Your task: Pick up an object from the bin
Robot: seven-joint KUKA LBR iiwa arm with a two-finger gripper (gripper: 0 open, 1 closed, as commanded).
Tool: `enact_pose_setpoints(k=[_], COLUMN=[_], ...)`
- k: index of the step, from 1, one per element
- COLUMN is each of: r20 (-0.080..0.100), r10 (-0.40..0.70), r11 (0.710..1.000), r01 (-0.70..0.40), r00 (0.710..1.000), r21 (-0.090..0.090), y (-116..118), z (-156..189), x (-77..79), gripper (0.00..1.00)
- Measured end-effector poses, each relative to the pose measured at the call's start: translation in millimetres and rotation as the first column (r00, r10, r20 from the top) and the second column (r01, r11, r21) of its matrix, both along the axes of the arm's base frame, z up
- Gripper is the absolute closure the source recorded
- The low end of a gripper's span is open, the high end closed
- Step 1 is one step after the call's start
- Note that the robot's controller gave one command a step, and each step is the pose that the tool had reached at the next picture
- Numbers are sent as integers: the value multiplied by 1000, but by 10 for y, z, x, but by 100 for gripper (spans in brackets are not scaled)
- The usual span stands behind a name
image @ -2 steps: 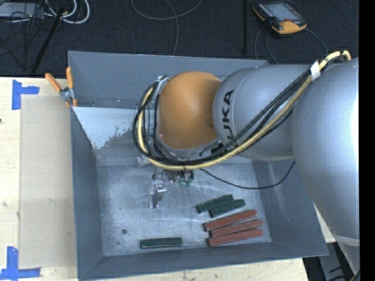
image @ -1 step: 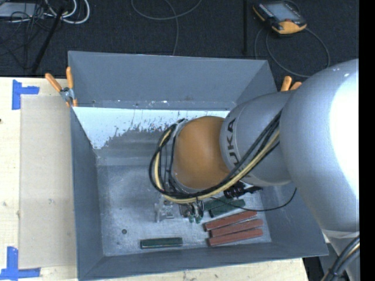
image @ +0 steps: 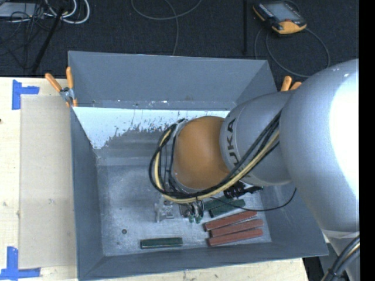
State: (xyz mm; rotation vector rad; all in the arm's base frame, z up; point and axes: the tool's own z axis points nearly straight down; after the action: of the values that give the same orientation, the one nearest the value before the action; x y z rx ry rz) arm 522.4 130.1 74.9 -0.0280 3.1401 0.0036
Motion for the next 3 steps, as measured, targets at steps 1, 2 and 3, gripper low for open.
enact_pose_setpoints(k=[1, 2, 3], r20=[-4, 0, -7], r10=[13, 24, 48], r11=[1000, 1000, 999], r01=[-13, -24, -48], r00=[1000, 1000, 999], r21=[-3, 0, -1], y=[297, 518, 994], z=[324, 591, 369], x=[-7, -7, -477], gripper=[100, 100, 0])
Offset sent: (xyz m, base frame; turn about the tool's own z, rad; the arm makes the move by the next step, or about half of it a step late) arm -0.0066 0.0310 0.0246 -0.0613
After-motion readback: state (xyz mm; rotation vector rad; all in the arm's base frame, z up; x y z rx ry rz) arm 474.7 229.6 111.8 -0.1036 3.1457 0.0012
